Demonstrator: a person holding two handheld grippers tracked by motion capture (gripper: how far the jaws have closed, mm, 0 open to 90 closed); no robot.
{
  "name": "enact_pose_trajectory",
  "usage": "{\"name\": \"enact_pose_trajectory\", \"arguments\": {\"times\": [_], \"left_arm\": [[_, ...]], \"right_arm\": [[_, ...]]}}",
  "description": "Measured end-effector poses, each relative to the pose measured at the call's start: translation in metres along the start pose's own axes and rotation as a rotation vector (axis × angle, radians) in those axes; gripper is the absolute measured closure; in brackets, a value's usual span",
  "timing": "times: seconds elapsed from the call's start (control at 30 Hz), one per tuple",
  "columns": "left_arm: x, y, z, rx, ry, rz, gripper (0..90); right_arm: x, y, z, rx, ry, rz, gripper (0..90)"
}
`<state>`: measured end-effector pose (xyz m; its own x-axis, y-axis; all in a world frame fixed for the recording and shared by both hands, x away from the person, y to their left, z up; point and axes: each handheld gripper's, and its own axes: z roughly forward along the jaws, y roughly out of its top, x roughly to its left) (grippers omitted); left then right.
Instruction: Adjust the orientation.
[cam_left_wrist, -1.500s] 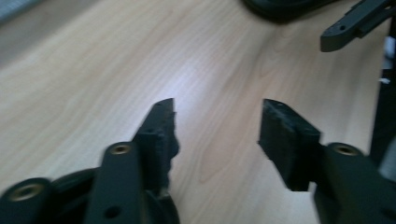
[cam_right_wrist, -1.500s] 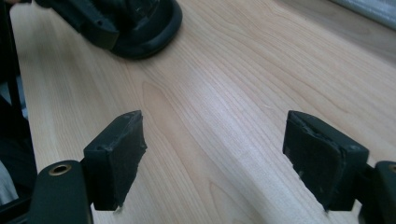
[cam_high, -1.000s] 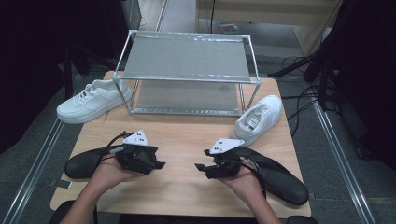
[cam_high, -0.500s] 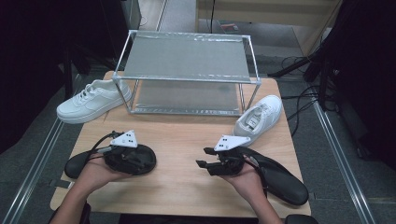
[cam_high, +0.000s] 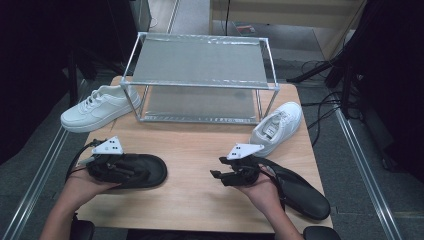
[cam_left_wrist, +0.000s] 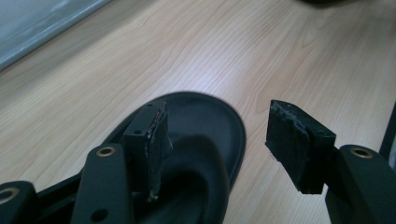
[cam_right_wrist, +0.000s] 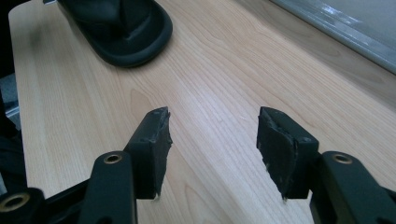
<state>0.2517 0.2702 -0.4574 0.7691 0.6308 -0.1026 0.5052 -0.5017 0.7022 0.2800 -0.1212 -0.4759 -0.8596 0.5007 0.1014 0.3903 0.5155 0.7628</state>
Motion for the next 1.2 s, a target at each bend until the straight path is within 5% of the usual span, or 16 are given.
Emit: {"name": "enact_pose_trajectory", "arguments": {"times": [0.27, 0.57, 0.7, 0.87, 0.93, 1.2], "left_arm": [[0.004, -0.023, -0.002, -0.016, 0.027, -0.016, 40.5], [0.008, -0.044, -0.011, -0.023, 0.039, -0.078, 45.9], [0.008, -0.052, -0.011, 0.001, 0.011, -0.068, 48.0], [0.008, -0.059, -0.006, 0.044, 0.027, -0.051, 48.6], [0.009, -0.062, -0.005, 0.014, 0.001, -0.039, 56.3], [0.013, -0.065, 0.003, 0.042, -0.034, -0.023, 58.5]], "right_arm": [[0.0, 0.007, 0.008, 0.003, 0.015, -0.026, 45.6], [0.002, 0.016, 0.017, 0.004, 0.039, -0.046, 46.5], [0.002, 0.018, 0.02, 0.003, 0.05, -0.051, 46.6], [0.002, 0.019, 0.021, -0.017, 0.049, -0.041, 46.6], [0.002, 0.02, 0.019, -0.042, 0.043, -0.05, 47.1], [-0.007, 0.02, 0.012, -0.076, 0.025, -0.023, 47.1]]}}
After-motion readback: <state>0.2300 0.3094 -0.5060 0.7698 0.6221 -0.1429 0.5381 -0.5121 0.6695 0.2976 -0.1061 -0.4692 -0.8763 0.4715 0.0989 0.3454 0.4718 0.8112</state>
